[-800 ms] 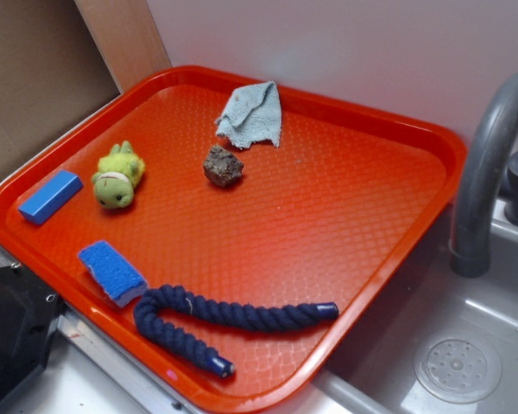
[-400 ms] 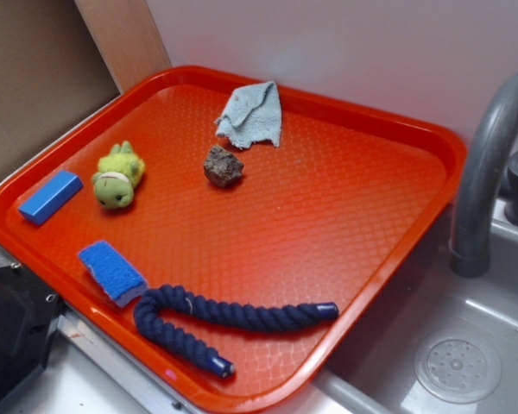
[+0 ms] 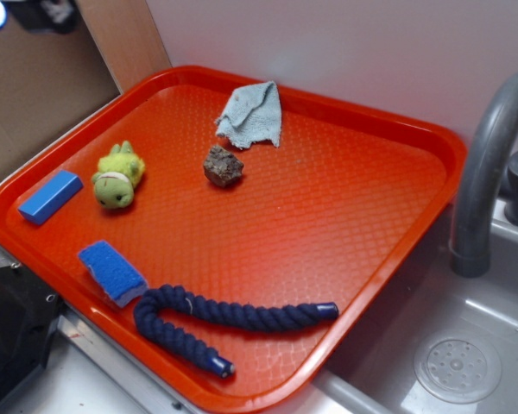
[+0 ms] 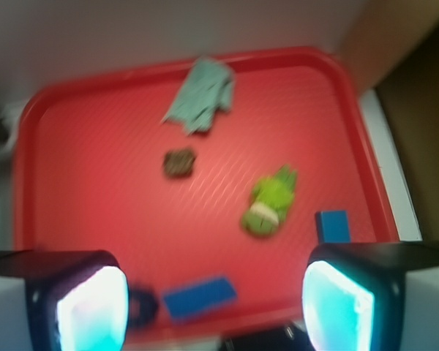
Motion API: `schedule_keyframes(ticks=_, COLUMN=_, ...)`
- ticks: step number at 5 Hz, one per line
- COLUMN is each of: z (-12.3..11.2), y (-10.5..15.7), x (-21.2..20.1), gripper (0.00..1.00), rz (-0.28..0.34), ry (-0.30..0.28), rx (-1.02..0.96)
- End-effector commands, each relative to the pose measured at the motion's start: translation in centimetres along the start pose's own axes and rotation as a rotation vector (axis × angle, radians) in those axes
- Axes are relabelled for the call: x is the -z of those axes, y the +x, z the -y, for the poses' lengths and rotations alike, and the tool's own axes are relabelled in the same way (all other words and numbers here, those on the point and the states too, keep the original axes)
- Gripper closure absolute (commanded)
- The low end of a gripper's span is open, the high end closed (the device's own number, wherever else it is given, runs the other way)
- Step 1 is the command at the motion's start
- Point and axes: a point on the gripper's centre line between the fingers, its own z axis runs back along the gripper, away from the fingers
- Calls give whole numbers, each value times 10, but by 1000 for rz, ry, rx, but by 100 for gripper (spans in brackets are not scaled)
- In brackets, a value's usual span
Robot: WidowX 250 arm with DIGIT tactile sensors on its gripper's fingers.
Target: Grab the green animal.
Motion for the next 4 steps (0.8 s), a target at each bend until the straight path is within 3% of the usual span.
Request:
schedule_keyframes(ticks=1, z=-14, y=28, x=64, gripper=0, rz=76, ry=150, rx=-242)
schedule_keyframes(ticks=2, z=-30, y=29, x=92, gripper=0, rz=18, ry=178, rx=-228)
schedule_keyframes(ticks=4, z=-68, y=14, x=133, gripper=0, rz=-185, ry=188, rx=-119)
